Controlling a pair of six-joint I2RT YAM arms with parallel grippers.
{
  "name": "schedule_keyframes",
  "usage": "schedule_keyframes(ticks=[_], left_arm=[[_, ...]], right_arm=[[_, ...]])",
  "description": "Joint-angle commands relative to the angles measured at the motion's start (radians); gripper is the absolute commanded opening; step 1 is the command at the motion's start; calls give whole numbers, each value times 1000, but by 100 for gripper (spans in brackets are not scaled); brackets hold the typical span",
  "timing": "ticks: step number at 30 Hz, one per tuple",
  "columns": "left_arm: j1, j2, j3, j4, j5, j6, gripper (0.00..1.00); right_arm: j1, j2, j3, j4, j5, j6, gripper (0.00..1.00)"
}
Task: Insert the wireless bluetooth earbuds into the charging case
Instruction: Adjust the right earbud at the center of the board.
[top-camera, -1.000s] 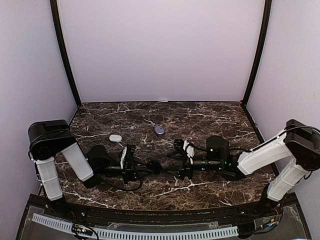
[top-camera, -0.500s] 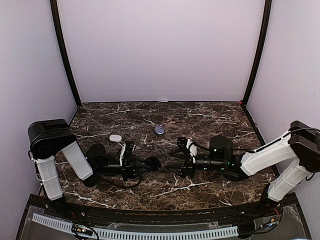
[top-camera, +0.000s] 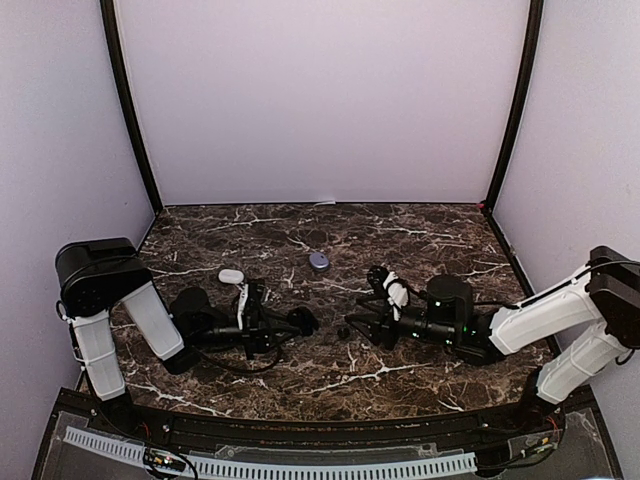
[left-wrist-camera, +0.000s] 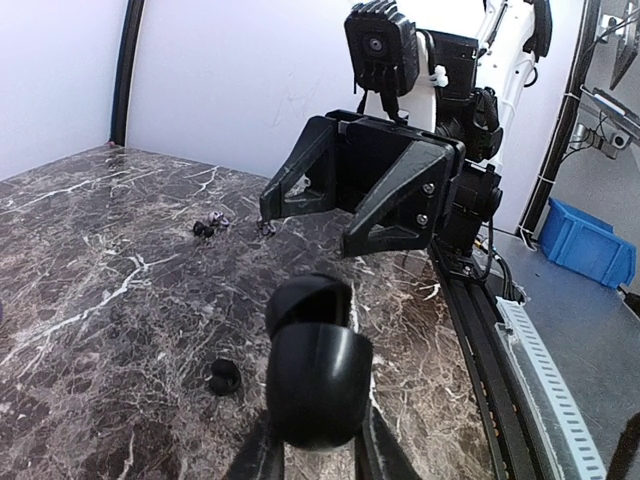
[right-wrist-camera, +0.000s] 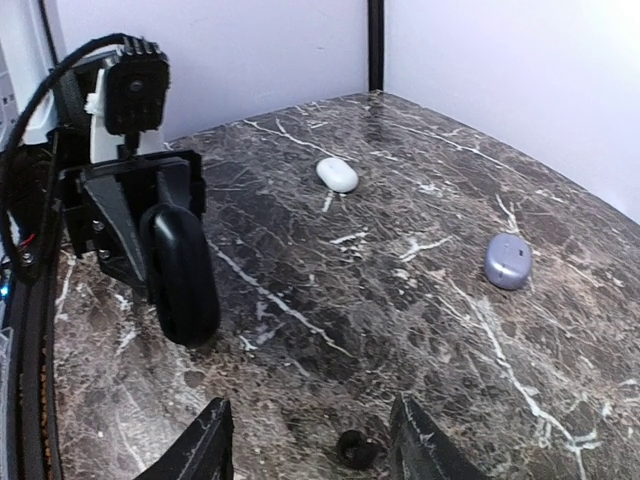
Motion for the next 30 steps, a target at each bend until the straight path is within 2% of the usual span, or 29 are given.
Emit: schedule_keyframes(ticks=[1, 8, 17, 22, 27, 30], left_arm=[[9, -29, -17, 112, -22, 10, 20], [12, -30, -15, 101, -26, 20, 20], [14, -38, -18, 86, -30, 35, 20], [15, -39, -17, 83, -26, 36, 20], [15, -42, -14, 84, -21, 29, 20], [15, -43, -14, 82, -17, 27, 20]], right_arm=[[-29, 5, 27, -96, 136, 64, 47], [-70, 106, 100, -244, 201, 79, 41], [-84, 204, 190, -320, 73, 127, 39], [-83, 187, 246, -447, 31, 240, 32], [-71, 155, 249, -512, 32, 417, 33], [-45, 160, 245, -525, 54, 466, 33]])
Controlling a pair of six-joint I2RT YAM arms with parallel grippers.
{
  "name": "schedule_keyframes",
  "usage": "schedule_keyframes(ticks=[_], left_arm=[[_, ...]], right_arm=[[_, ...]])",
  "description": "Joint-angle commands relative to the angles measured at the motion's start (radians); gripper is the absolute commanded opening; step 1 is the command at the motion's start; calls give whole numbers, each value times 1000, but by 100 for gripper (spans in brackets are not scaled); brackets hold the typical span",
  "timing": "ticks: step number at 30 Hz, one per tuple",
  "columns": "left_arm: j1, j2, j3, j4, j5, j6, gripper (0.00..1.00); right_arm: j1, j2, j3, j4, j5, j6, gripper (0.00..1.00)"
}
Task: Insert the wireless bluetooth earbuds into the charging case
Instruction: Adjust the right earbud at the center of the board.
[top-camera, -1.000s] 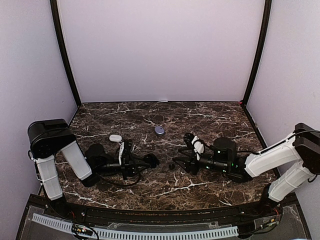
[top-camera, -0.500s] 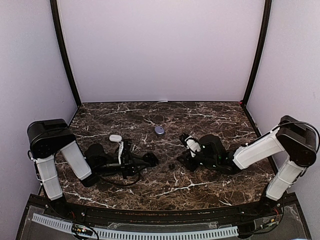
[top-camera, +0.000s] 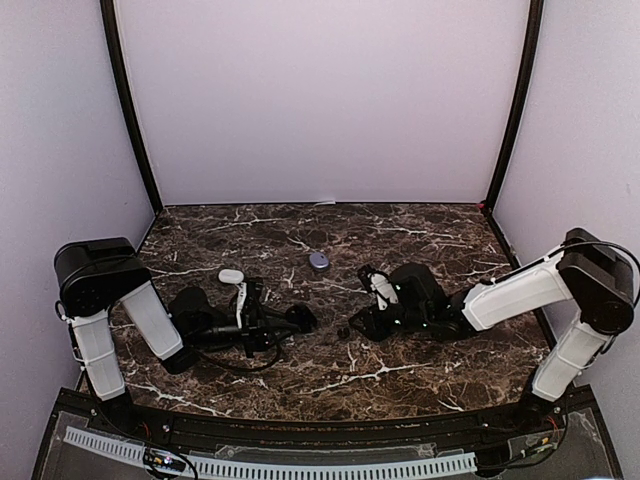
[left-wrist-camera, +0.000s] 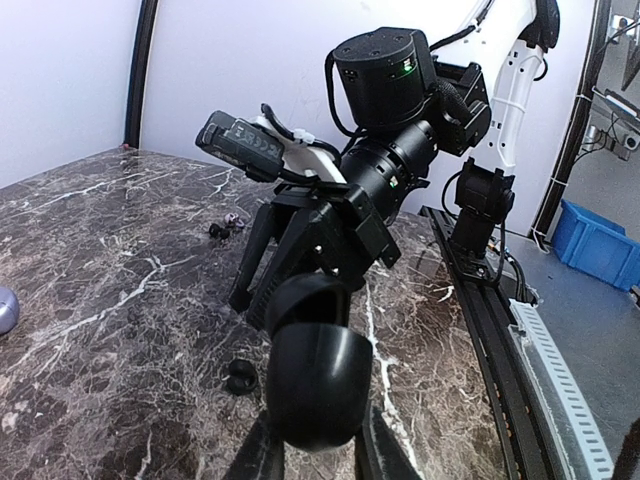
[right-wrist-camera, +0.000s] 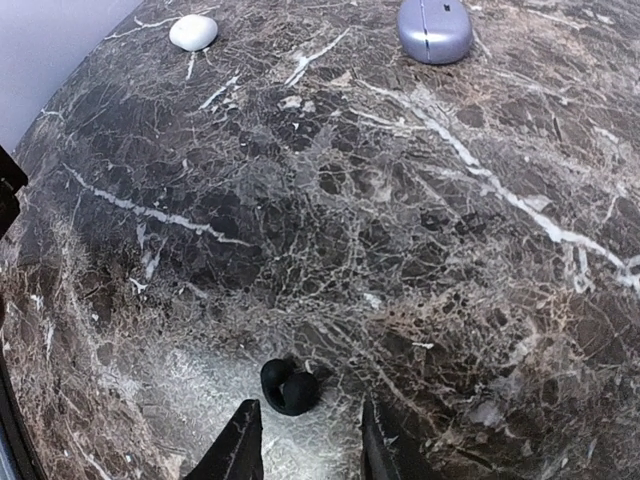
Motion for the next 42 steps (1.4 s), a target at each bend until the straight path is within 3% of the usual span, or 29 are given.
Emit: schedule_keyframes(ticks=[1, 10, 22, 31, 42], left_arm=[[5, -37, -9, 82, 9, 3, 20], [5, -37, -7, 85, 16, -7, 20], [5, -43, -9, 84, 18, -5, 20], [5, -51, -12, 79, 15, 1, 20], [5, -58, -15, 73, 10, 10, 20]], right_arm=[[36, -11, 10, -45, 6, 139, 33], [61, 48, 20, 0, -20, 216, 22], [60, 134, 81, -26, 22, 200, 10], [58, 183, 141, -36, 22, 168, 10], [30, 243, 220, -44, -8, 133, 17]])
